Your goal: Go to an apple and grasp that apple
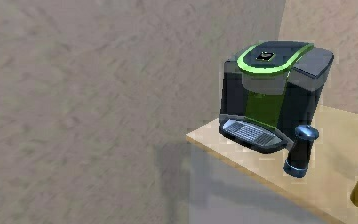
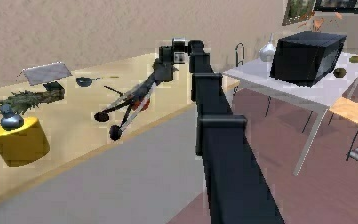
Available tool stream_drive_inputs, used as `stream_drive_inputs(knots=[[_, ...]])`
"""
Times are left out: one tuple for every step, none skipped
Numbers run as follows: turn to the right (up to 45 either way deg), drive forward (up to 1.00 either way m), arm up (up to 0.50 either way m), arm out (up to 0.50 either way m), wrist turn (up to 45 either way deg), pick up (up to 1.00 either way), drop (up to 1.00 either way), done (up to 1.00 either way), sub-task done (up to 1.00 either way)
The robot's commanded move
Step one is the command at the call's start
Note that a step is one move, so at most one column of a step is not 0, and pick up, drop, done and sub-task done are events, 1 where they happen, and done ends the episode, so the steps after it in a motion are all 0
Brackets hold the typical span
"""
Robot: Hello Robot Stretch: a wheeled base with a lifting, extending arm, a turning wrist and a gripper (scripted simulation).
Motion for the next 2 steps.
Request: stream_drive_inputs(knots=[[0.0,0.00,0.00,-0.48,0.0,0.00,0.00,0.00,0.00],[45.0,0.00,0.00,0.00,0.0,0.00,0.00,0.00,0.00]])
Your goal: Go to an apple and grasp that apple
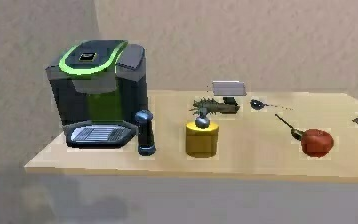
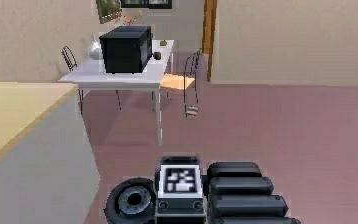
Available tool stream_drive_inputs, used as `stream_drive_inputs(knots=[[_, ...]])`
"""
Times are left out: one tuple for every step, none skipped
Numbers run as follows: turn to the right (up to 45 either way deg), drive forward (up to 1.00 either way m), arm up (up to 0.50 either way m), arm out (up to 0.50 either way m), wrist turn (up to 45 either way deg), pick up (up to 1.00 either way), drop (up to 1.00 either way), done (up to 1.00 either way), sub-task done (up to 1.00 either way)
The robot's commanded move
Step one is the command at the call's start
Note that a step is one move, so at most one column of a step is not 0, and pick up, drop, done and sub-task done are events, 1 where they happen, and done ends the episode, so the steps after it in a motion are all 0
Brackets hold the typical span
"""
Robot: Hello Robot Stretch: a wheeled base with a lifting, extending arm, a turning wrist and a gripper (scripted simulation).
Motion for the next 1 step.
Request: stream_drive_inputs(knots=[[36.0,0.00,0.00,0.00,0.0,0.00,0.00,0.00,0.00]])
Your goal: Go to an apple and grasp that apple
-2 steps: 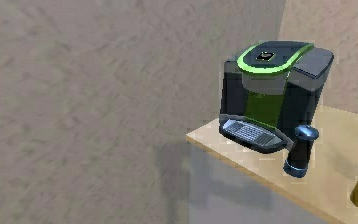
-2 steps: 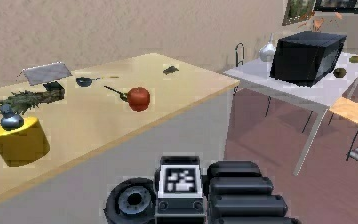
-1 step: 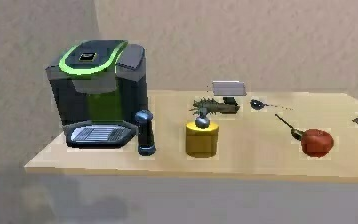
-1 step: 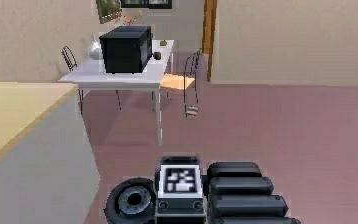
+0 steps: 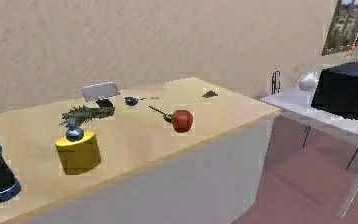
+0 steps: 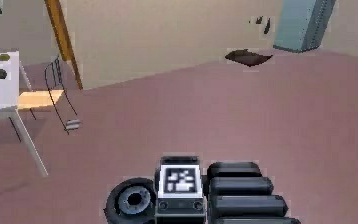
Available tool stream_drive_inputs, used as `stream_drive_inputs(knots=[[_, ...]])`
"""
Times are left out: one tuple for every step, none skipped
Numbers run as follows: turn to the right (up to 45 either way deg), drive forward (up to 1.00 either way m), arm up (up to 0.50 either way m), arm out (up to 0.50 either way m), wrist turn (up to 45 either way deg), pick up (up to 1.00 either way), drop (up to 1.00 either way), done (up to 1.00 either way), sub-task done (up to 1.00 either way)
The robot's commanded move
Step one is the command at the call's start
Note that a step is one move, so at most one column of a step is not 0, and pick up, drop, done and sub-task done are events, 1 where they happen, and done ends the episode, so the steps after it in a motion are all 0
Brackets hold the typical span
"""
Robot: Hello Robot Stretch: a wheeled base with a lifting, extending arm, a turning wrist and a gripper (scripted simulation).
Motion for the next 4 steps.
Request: stream_drive_inputs(knots=[[0.0,0.40,0.00,0.00,0.0,0.00,0.00,0.00,0.00],[-45.0,0.00,0.00,0.00,0.0,0.00,0.00,0.00,0.00],[-36.0,0.00,0.00,0.00,0.0,0.00,0.00,0.00,0.00],[0.0,0.00,0.00,0.10,0.0,0.00,0.00,0.00,0.00]])
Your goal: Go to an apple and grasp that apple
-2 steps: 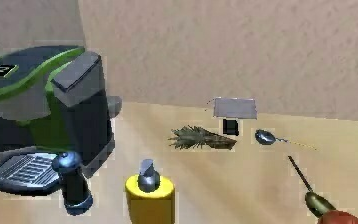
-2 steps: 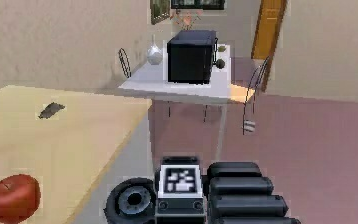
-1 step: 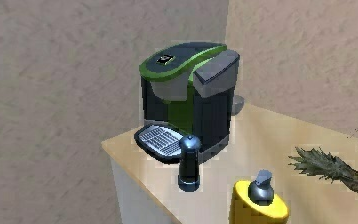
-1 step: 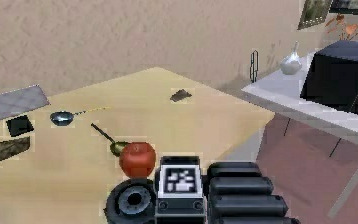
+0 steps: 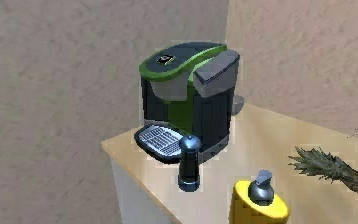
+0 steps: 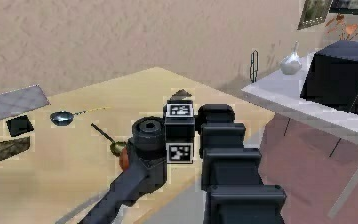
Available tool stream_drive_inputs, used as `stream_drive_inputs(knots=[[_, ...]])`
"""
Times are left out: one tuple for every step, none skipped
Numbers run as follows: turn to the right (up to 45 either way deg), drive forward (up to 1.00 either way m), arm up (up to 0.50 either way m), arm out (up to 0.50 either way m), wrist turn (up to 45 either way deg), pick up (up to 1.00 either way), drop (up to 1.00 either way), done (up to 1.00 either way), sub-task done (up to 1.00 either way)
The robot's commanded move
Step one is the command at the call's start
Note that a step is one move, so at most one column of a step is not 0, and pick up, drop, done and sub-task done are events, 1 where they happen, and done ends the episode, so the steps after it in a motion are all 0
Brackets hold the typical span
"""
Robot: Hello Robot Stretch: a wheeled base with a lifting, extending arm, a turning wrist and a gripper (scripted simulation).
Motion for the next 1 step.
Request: stream_drive_inputs(knots=[[0.0,0.00,0.00,0.00,45.0,0.00,0.00,0.00,0.00]])
